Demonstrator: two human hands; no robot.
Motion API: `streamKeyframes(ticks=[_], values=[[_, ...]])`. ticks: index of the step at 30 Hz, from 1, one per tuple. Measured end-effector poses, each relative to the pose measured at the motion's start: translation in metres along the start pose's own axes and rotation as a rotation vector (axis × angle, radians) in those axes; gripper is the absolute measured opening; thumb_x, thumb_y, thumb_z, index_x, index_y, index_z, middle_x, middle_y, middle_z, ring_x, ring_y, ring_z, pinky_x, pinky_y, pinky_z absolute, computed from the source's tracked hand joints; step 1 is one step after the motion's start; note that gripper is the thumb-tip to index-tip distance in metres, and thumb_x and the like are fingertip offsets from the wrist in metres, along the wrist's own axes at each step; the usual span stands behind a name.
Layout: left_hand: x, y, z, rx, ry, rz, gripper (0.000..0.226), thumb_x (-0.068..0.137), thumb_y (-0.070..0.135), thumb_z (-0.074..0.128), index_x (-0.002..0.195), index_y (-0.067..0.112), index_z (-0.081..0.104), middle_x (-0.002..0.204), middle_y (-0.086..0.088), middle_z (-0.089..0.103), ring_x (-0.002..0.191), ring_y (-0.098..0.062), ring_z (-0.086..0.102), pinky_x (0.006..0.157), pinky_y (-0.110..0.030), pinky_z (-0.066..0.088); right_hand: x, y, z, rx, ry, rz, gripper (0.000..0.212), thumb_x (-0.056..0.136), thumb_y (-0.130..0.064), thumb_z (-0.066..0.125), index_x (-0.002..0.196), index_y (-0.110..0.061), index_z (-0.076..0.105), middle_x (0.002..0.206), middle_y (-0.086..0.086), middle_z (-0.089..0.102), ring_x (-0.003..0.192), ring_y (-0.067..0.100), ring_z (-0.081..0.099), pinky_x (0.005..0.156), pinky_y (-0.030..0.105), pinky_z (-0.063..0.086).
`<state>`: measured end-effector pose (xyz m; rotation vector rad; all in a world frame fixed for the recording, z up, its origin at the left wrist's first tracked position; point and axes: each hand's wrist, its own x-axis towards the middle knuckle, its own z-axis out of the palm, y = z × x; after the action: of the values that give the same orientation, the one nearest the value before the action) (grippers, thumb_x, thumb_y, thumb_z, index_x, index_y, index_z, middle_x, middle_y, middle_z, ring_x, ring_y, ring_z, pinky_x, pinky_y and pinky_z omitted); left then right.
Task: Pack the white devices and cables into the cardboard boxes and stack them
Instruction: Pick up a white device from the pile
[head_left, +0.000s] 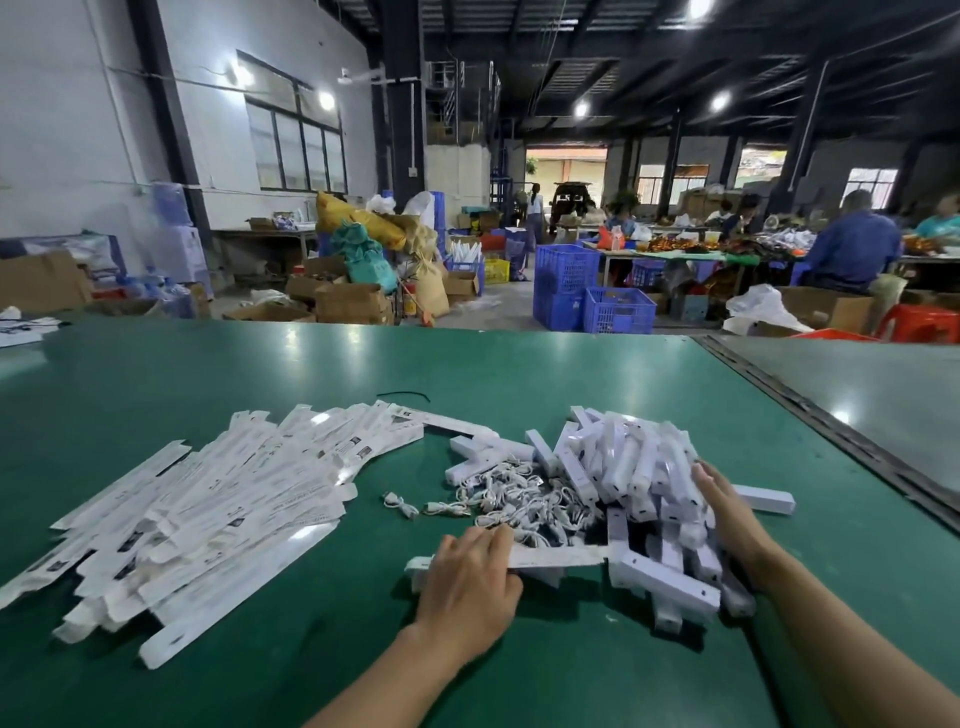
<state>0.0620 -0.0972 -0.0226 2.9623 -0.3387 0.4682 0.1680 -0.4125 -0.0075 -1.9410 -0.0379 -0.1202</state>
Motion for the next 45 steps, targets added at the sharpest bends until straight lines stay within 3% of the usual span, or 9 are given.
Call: streamKeyframes(ticks=[11,16,24,28,31,34,36,39,45], values=[[-0.009,-0.026,-0.006,0.063,0.042,0.035,0.055,0.089,0.04,0.025,0.13,0.026,0.059,0.127,0.01,0.065,0.111,-0.02,0.05,0.092,-0.037,0.039,-0.008,-0.017,0.04,0.047,-0.148,-0.008,0.077,0.088,-0.071,0.037,0.154,-0.036,0.019,0.16,-0.014,0.017,0.136,0.003,0.022,0.115,0.042,0.019],[-0.027,-0.052,-0.018,0.045,0.124,0.053,0.038,0.076,0.037,0.046,0.095,0.025,0.077,0.086,0.014,0.073,0.076,-0.014,0.064,0.062,-0.031,0.054,-0.012,-0.03,0.068,0.036,-0.178,0.009,0.077,0.088,-0.07,0.036,0.154,-0.035,0.019,0.16,-0.011,0.019,0.142,0.012,0.024,0.116,0.048,0.021],[-0.044,-0.094,-0.03,0.096,0.161,0.012,0.029,0.064,0.037,0.079,0.091,0.027,0.076,0.084,0.017,0.072,0.075,-0.009,0.064,0.062,-0.027,0.053,-0.016,-0.038,0.095,0.04,-0.133,0.047,0.078,0.087,-0.071,0.036,0.154,-0.038,0.018,0.161,-0.012,0.016,0.146,0.014,0.021,0.119,0.05,0.019],[-0.044,-0.091,-0.033,0.102,0.189,-0.025,0.021,0.064,0.036,0.078,0.082,0.025,0.075,0.079,0.015,0.071,0.07,-0.01,0.063,0.06,-0.029,0.053,-0.022,-0.044,0.103,0.029,-0.143,0.053,0.073,0.091,-0.069,0.035,0.154,-0.036,0.021,0.149,-0.02,0.024,0.139,0.008,0.026,0.114,0.045,0.023],[-0.039,-0.077,-0.03,0.056,0.212,-0.044,0.036,0.054,0.03,0.091,0.084,0.021,0.075,0.079,0.01,0.071,0.069,-0.013,0.064,0.06,-0.032,0.054,-0.023,-0.044,0.094,-0.094,-0.016,-0.016,0.059,0.095,-0.063,0.038,0.143,-0.03,0.043,0.137,-0.019,0.041,0.123,0.006,0.042,0.102,0.037,0.037],[-0.03,-0.066,-0.027,0.034,0.259,-0.053,0.046,0.051,0.03,0.095,0.09,0.018,0.074,0.079,0.008,0.07,0.068,-0.012,0.064,0.06,-0.032,0.055,-0.006,-0.037,0.057,-0.346,0.342,-0.151,0.035,0.097,-0.042,0.051,0.116,-0.016,0.065,0.119,0.005,0.066,0.1,0.017,0.06,0.081,0.033,0.047],[-0.023,-0.063,-0.023,0.012,0.302,-0.067,0.046,0.051,0.025,0.095,0.091,0.016,0.074,0.079,0.008,0.069,0.067,-0.012,0.063,0.061,-0.032,0.054,0.017,-0.026,0.02,-0.445,0.481,-0.098,0.033,0.097,-0.037,0.055,0.113,-0.009,0.066,0.118,0.017,0.065,0.11,0.032,0.057,0.091,0.042,0.045],[-0.016,-0.065,-0.02,0.001,0.358,-0.097,0.042,0.056,0.018,0.092,0.093,0.015,0.071,0.079,0.005,0.068,0.066,-0.014,0.062,0.061,-0.033,0.054,0.047,0.003,-0.028,-0.539,0.52,0.158,0.052,0.097,-0.05,0.05,0.13,-0.011,0.057,0.134,0.02,0.056,0.126,0.038,0.048,0.101,0.051,0.041],[0.003,-0.079,-0.022,-0.023,0.422,-0.22,0.047,0.055,0.002,0.094,0.096,0.002,0.07,0.077,-0.003,0.066,0.059,-0.015,0.057,0.048,-0.025,0.047,0.111,0.029,-0.043,-0.444,0.225,0.233,0.073,0.094,-0.065,0.038,0.149,-0.017,0.034,0.154,0.014,0.037,0.136,0.036,0.042,0.112,0.049,0.032]])
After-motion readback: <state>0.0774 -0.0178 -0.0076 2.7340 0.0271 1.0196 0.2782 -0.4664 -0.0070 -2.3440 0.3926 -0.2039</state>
